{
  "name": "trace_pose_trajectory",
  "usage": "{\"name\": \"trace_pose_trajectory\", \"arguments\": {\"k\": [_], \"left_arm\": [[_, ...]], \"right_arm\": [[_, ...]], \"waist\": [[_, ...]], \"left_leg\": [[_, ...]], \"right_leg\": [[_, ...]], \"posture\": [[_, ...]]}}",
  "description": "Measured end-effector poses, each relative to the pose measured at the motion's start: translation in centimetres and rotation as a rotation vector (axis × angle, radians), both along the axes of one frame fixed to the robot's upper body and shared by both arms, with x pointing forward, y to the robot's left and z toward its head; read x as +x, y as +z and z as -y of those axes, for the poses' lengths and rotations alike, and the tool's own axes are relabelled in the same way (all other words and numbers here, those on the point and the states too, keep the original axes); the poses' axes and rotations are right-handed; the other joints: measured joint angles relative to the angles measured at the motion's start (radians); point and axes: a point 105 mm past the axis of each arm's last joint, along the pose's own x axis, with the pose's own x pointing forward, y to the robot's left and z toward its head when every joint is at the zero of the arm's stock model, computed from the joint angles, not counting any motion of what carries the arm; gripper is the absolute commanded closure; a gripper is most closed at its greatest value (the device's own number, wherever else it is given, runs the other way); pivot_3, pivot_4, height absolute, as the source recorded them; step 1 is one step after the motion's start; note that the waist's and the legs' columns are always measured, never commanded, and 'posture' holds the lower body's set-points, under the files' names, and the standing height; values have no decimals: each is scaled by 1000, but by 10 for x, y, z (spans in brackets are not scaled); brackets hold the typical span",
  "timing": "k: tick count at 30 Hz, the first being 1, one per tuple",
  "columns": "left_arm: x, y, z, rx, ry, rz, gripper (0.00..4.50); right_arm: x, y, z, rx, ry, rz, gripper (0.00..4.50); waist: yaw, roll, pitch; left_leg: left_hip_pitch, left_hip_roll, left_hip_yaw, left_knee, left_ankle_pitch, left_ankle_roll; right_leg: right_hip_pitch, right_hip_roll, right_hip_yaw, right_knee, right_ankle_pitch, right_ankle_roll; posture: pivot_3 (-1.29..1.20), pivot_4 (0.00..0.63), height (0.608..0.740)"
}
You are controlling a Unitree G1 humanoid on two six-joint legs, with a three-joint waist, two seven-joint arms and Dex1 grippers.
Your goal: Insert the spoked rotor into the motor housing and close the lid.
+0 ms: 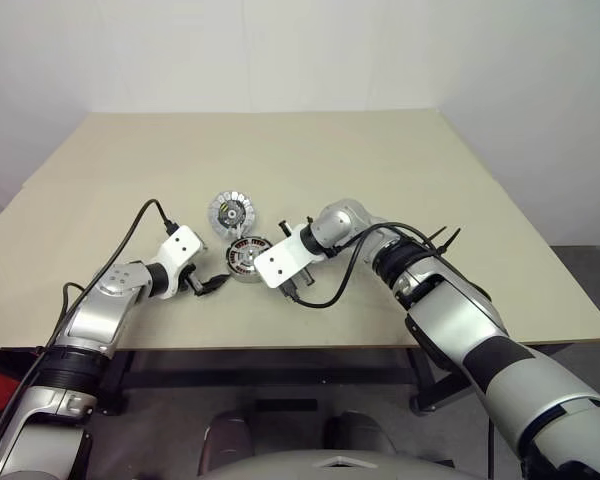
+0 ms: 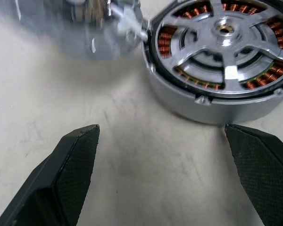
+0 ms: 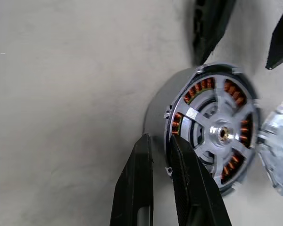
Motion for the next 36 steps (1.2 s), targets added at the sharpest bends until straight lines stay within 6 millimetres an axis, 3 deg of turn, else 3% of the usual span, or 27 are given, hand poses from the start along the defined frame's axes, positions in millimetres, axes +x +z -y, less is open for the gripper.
{"name": "trace_pose_trajectory", "arguments": {"k": [3, 6, 8, 19, 27, 36], "left_arm": [[0, 0, 0, 0, -1, 3, 0], [0, 1, 0, 1, -2, 6, 0], [0, 1, 0, 1, -1, 8, 0], [1, 1, 1, -4, 3, 14, 0], [2, 1, 3, -9, 8, 23, 0], [1, -2, 3, -14, 9, 18, 0]], "right_arm": [[1, 0, 0, 8, -5, 6, 3855], [1, -1, 0, 9, -8, 6, 4391], [2, -2, 3, 1, -15, 3, 4485], [4, -2, 12, 27, -45, -10, 4498], [9, 5, 29, 194, -391, -327, 4498], [13, 25, 47, 293, -701, -559, 4498]], "waist": [[-1, 0, 0], [-1, 0, 0], [-2, 0, 0], [2, 0, 0], [7, 0, 1], [14, 0, 1]], "left_leg": [[0, 0, 0, 0, 0, 0], [0, 0, 0, 0, 0, 0], [0, 0, 0, 0, 0, -1], [0, 0, 0, 1, 1, -1], [-1, 1, 0, 1, 0, 0], [-1, 1, 0, 1, 0, 0]], "right_leg": [[0, 0, 0, 0, 0, 0], [0, 0, 1, 1, 0, 0], [0, 0, 1, 1, 0, 0], [-1, 0, 0, 1, 0, 0], [-1, 0, 0, 0, 0, 0], [-1, 0, 0, -1, 0, 0]], "posture": [[0, 0, 740], [0, 0, 740], [0, 0, 740], [0, 0, 740], [0, 0, 740], [0, 0, 740]]}}
